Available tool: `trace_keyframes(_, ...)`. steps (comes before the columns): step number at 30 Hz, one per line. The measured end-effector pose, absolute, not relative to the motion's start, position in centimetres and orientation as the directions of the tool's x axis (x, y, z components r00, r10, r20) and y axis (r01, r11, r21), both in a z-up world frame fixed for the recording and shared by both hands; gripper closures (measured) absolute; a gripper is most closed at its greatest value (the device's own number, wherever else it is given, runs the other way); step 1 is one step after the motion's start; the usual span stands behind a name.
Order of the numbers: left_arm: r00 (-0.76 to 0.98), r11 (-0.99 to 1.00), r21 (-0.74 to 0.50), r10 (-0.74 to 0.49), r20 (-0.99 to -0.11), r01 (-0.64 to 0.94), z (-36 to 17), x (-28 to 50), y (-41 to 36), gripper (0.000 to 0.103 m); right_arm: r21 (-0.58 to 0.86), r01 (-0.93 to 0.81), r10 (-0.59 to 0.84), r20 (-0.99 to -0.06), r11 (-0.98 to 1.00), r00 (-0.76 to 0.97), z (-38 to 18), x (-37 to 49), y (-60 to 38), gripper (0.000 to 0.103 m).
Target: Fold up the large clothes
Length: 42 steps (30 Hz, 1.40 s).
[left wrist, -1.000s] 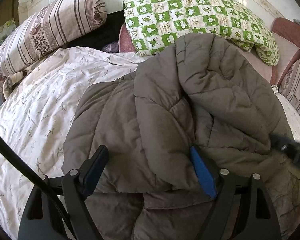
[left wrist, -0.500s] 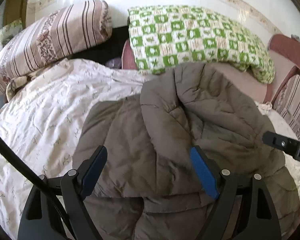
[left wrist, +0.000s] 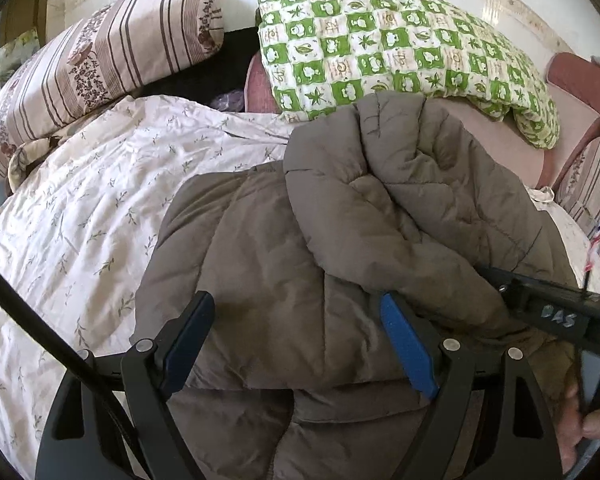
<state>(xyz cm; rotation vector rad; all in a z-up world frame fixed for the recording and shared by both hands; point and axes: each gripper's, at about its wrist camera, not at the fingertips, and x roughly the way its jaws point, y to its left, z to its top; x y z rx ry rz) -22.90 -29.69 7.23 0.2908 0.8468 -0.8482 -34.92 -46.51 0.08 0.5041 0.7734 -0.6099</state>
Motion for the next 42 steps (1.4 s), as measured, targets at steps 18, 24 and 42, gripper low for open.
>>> trace_keyframes(18, 0.36, 0.676, -0.075, -0.478, -0.801, 0.733, 6.3, -22.0, -29.9, 0.018, 0.133, 0.728, -0.387, -0.775, 0.672, 0.499, -0.1, -39.2, -46.6, 0.073)
trace_keyframes(24, 0.376, 0.686, -0.123, -0.529, -0.761, 0.717, 7.8, -21.7, -28.9, 0.019, 0.119, 0.684, -0.451, -0.67, 0.719, 0.59, 3.7, -38.1, -43.7, 0.073)
trace_keyframes(42, 0.399, 0.744, -0.127, -0.485, -0.778, 0.656, 7.8, -19.9, -28.0, 0.019, 0.079, 0.746, -0.502, -0.693, 0.661, 0.518, 3.6, -39.8, -46.4, 0.068)
